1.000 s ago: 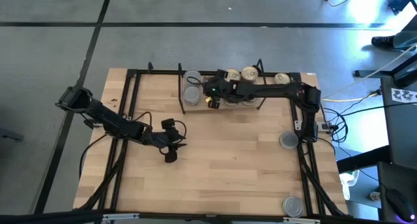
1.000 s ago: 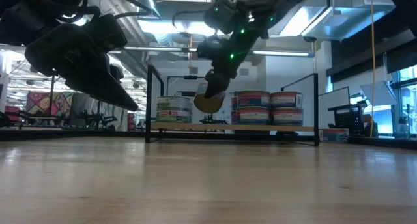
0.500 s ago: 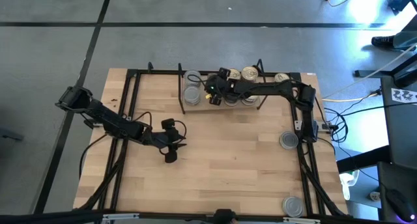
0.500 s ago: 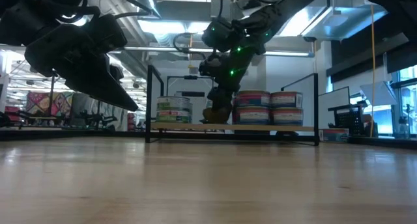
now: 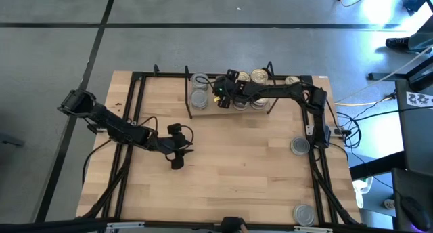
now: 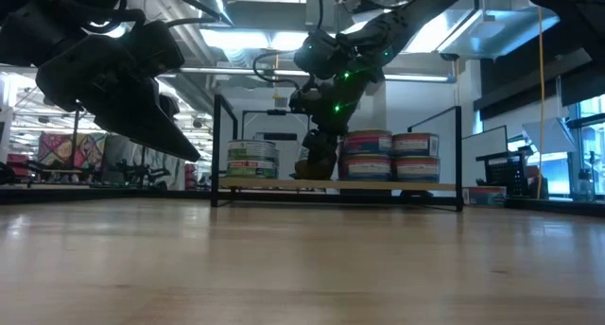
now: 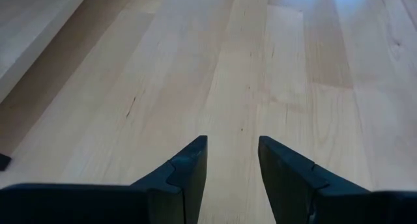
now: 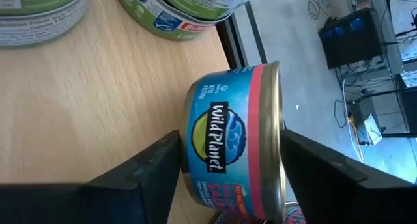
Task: Stack canned seafood by type on shelf
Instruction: Put the blue pink tuna can on the shelf, then stack the blue pink tuna can on top of the other blue pink tuna can on the shelf
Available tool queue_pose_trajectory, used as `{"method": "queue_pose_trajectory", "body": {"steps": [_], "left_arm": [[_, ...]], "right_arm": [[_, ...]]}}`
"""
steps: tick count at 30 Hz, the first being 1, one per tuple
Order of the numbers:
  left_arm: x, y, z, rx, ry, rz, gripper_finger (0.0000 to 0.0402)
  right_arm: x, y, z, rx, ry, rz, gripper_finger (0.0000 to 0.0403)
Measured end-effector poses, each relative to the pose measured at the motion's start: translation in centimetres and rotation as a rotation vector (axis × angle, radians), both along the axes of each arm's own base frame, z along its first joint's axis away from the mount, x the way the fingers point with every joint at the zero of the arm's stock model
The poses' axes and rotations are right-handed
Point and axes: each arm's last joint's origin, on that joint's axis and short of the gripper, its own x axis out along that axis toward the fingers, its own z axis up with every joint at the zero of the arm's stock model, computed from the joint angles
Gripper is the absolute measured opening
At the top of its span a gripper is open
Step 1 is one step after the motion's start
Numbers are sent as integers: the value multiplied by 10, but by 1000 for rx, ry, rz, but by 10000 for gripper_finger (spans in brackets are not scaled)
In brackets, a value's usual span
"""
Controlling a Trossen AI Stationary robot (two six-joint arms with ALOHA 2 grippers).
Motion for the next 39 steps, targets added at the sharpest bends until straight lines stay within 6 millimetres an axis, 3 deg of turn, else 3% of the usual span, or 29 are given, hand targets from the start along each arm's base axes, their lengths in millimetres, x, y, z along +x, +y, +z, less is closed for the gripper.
{"method": "queue_pose_trajectory", "body": {"steps": [10,23,28,33,39], "left_arm": [[0,0,0,-1,0,1,136],[0,0,0,-10,-2,7,136],[0,0,0,-19,-4,13,136],[0,0,1,-39,-15,26,136],[1,0,1,-42,-22,26,136]], "right_arm": [[0,3,1,15,-6,18,302],[-3,17,16,58,-31,52,307],[-6,54,41,45,-36,120,308],[-18,110,68,91,-31,200,308],[-48,183,89,209,-14,229,308]]}}
